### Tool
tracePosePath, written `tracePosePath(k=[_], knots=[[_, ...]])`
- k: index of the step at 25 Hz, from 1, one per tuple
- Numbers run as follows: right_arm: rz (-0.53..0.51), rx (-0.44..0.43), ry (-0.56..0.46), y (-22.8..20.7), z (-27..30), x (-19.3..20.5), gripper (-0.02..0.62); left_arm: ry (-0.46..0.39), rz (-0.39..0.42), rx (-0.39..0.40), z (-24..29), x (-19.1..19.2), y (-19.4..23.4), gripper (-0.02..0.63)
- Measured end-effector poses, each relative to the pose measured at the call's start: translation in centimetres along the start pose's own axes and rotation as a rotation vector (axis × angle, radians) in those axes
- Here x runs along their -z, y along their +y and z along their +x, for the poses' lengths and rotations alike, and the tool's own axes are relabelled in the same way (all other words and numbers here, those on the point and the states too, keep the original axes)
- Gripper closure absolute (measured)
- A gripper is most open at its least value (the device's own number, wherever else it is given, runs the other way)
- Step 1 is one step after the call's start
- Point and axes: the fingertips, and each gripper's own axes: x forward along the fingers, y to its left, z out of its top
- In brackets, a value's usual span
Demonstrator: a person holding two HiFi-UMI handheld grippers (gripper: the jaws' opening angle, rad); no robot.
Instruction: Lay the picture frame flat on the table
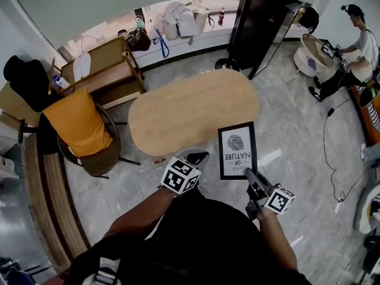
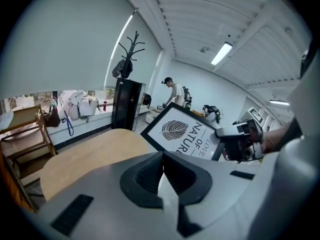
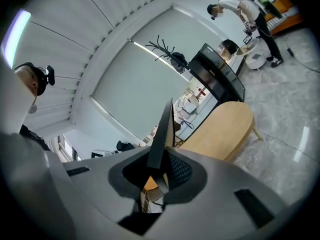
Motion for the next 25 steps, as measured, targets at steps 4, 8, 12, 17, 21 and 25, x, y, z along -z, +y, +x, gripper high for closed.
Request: tracePosePath(k=[4, 8, 12, 17, 21, 25], knots=[[0.002, -0.033, 0.023, -0.2, 6.1, -3.0, 0.552, -0.003, -0.043, -0.041, 1.5, -2.2, 5.8, 0.601], [0.007, -0.046, 0.088, -1.4, 10.7, -5.0, 0.552, -0.009, -0.088, -0.084, 1.6, -2.8, 9.7, 0.601], [0.044, -0.054, 0.152, -5.0, 15.1, -6.8, 0.552, -0.005, -0.163, -0.196, 0.9, -2.0, 14.7, 0.601], [0.096, -0.071, 0.238, -10.6, 21.8, -8.7, 0.552, -0.02, -0.24, -0.319, 0.3, -2.3, 18.7, 0.601], [0.121, -0.024, 0.331, -17.3, 28.4, -8.8, 0.552, -0.031, -0.342, -0.423, 0.9, -2.7, 21.1, 0.601], [0.208, 0.04, 0.38, -24.8, 35.5, -7.7, 0.552, -0.039, -0.421, -0.488, 3.1, -3.6, 23.0, 0.601]])
